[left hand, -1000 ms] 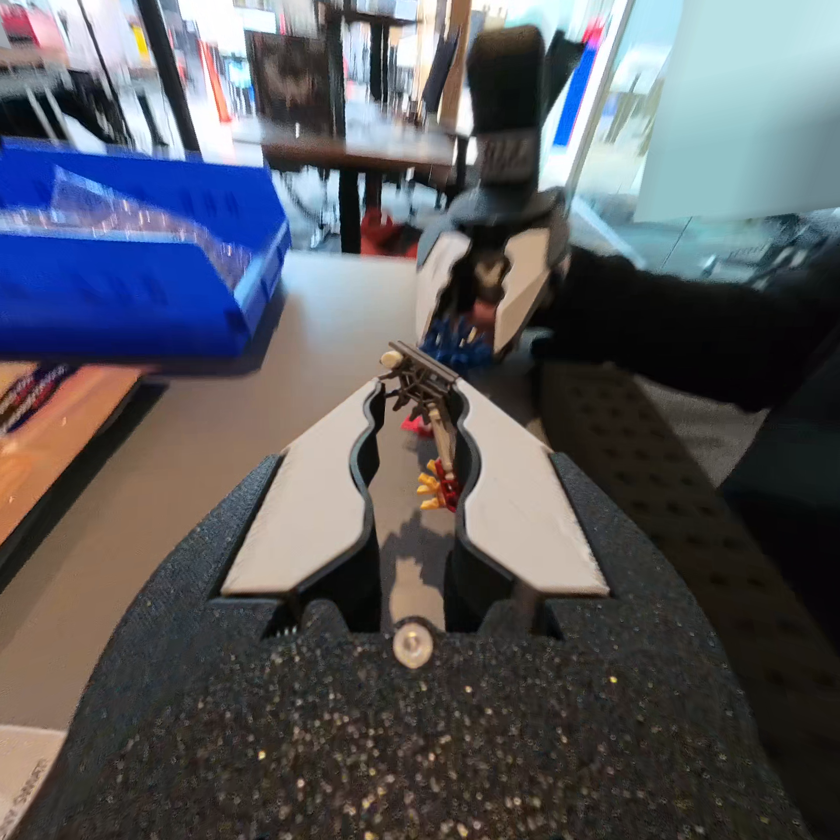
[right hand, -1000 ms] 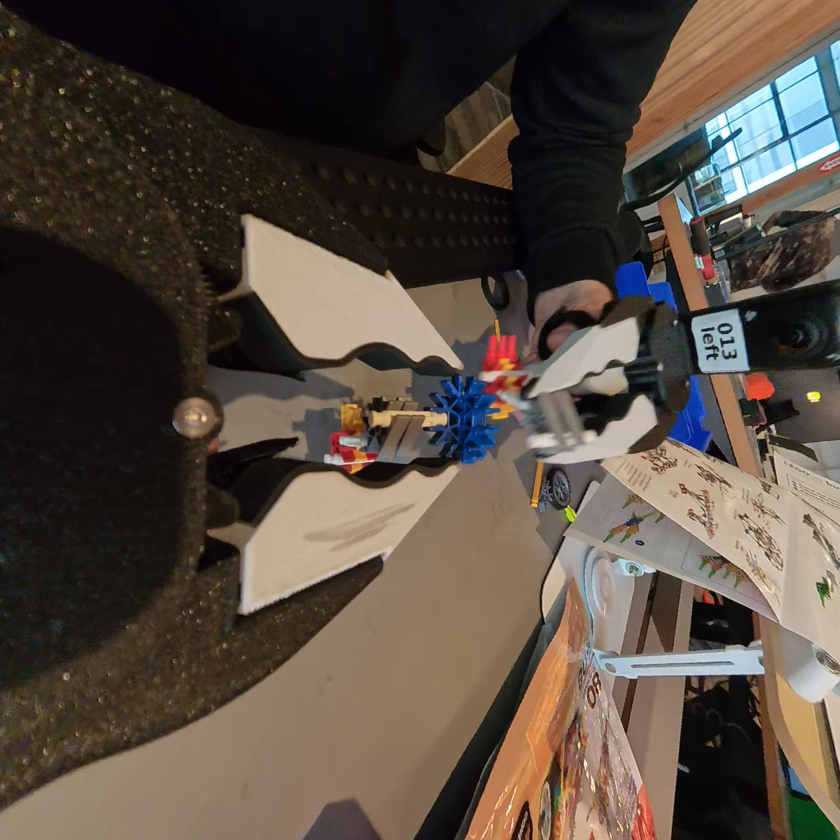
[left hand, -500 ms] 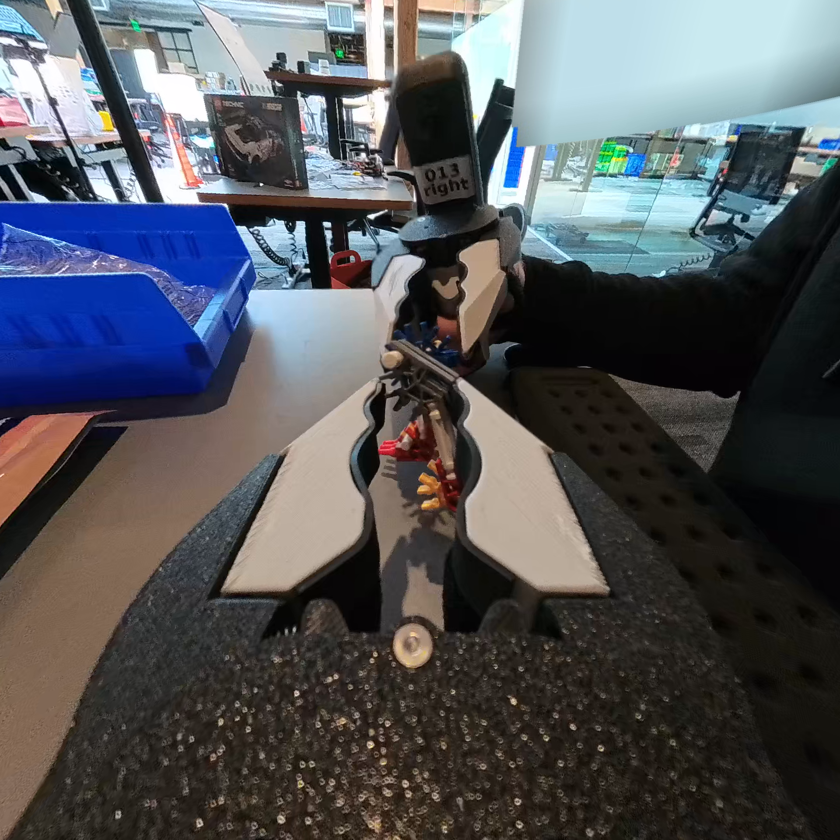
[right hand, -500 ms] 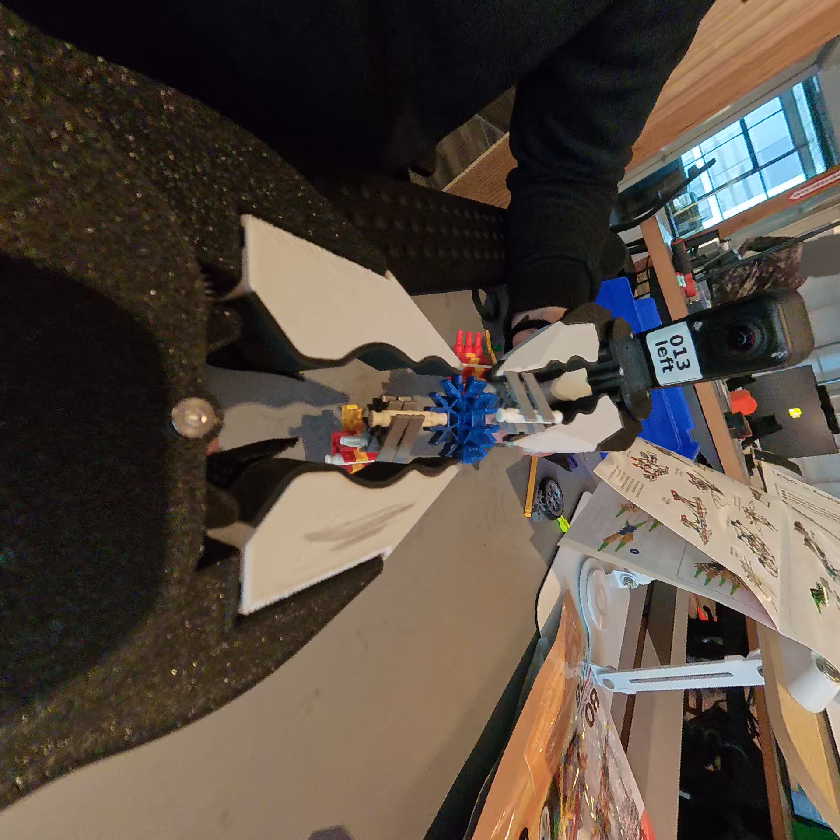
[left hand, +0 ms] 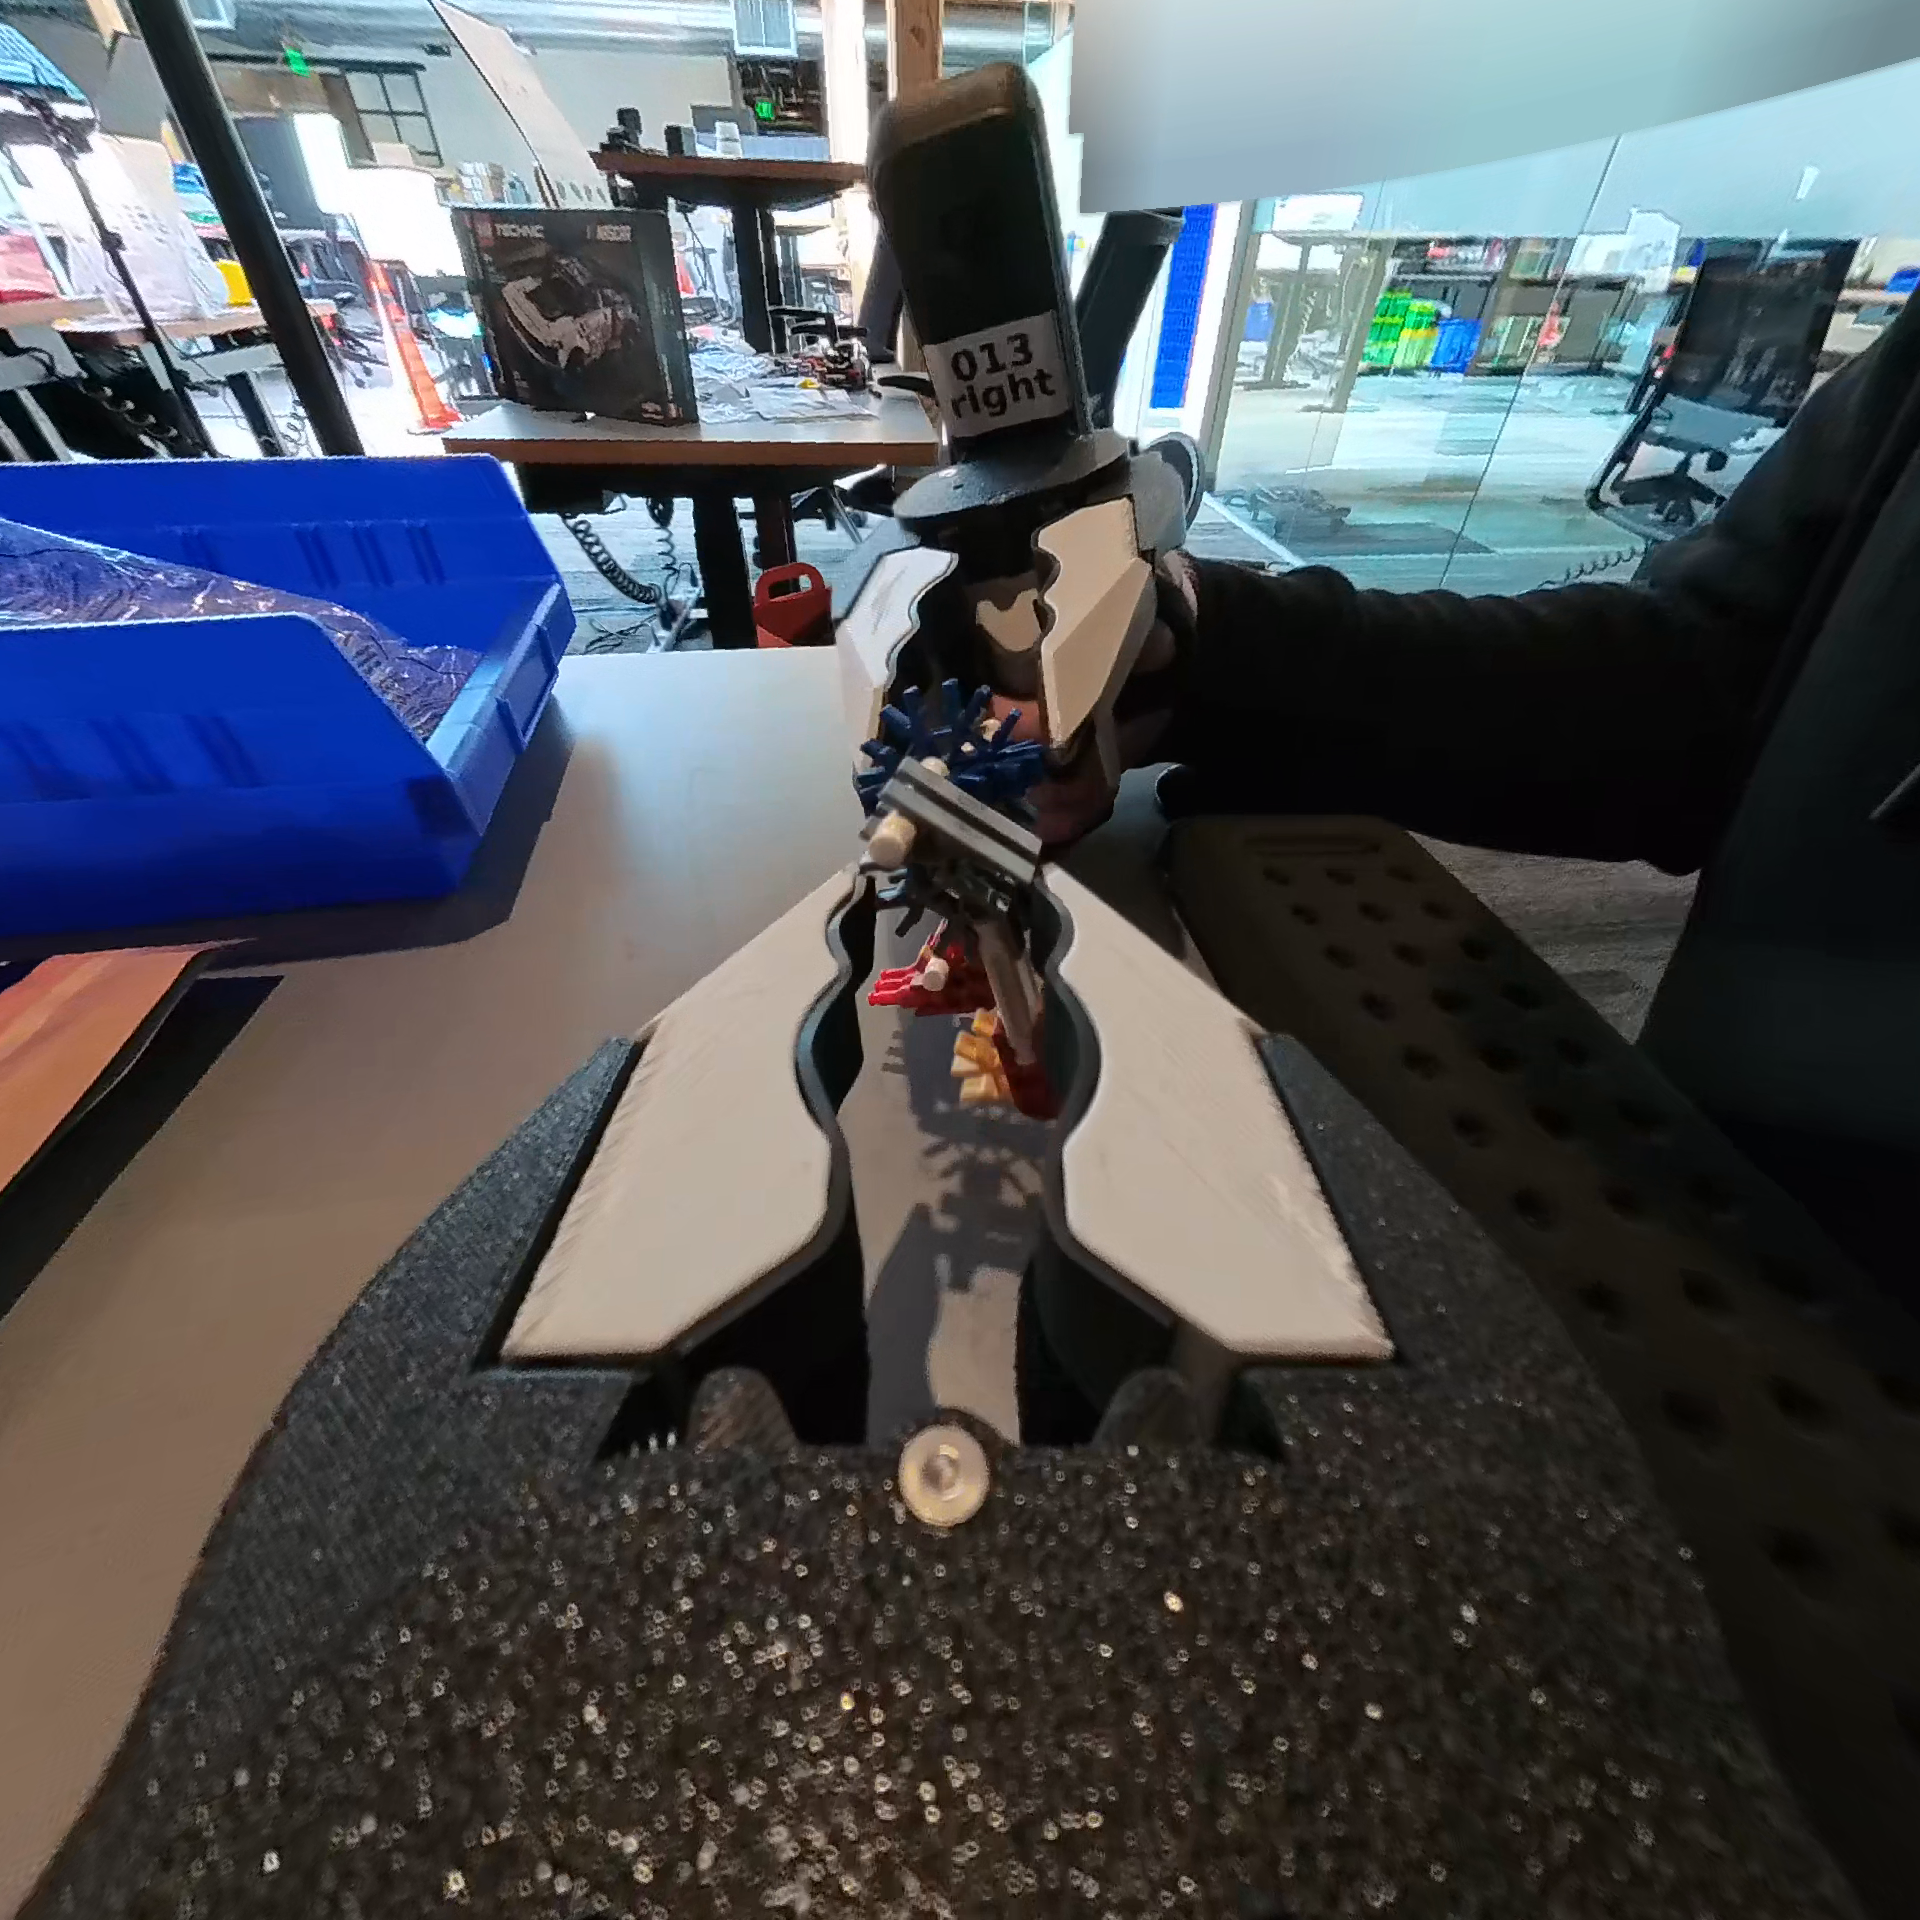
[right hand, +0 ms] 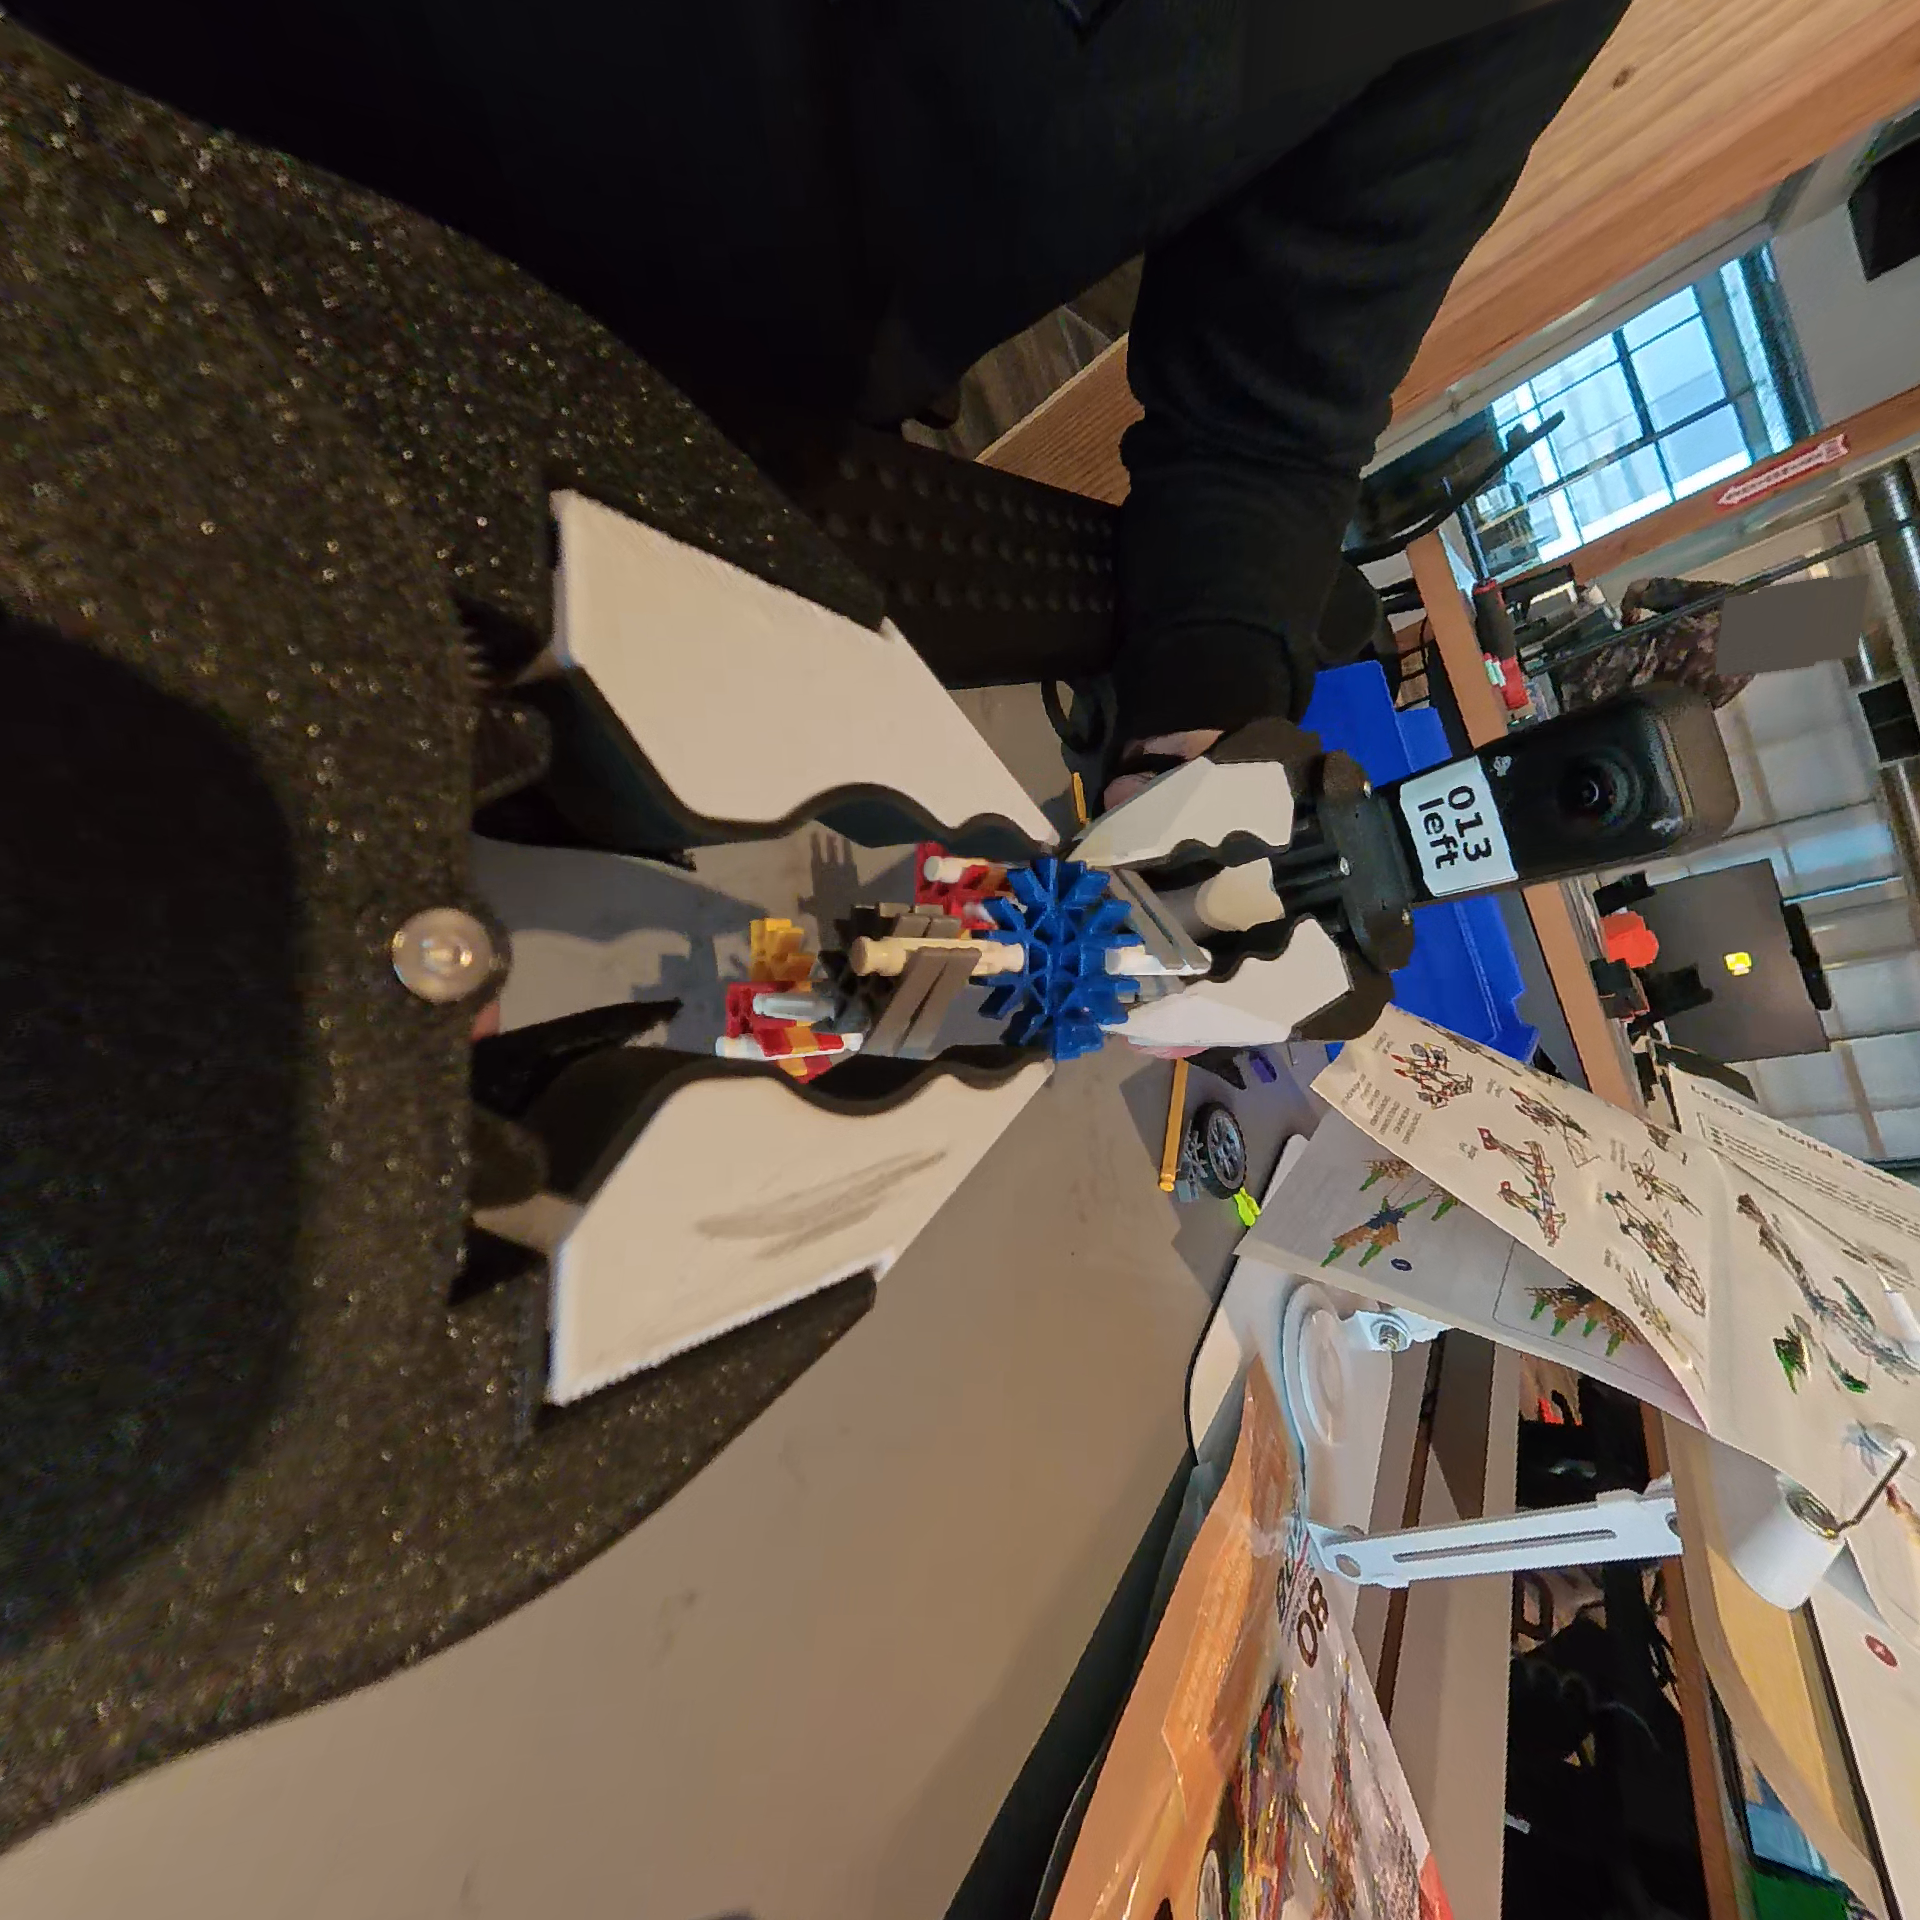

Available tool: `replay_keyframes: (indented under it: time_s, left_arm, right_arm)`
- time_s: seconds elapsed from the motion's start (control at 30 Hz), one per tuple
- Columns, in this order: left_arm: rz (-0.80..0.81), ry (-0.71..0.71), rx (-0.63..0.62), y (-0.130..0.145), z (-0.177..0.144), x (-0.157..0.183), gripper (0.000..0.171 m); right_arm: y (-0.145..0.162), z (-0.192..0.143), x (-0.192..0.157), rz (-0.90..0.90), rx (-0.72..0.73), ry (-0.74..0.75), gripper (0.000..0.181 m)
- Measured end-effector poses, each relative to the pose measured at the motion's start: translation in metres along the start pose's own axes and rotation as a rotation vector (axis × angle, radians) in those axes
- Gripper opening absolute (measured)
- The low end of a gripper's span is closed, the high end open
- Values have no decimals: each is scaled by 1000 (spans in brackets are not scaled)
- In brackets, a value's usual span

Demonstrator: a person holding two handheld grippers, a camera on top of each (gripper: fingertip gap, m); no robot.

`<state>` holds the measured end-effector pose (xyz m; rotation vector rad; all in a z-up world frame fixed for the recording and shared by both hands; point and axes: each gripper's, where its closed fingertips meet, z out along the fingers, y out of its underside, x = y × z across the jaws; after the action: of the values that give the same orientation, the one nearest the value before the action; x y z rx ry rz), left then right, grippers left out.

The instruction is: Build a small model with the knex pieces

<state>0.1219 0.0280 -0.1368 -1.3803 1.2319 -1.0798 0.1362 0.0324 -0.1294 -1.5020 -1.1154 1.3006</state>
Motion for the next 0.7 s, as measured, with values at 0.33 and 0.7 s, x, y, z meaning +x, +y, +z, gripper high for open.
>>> replay_keyframes:
  time_s: [0.33, 0.7]
  left_arm:
    - [49, -21, -70, 7, 1, -1, 29]
    - [82, 0, -195, 22, 0, -1, 29]
  right_arm:
    - [4, 1, 2, 4, -21, 8, 35]
    - [16, 3, 4, -8, -116, 17, 35]
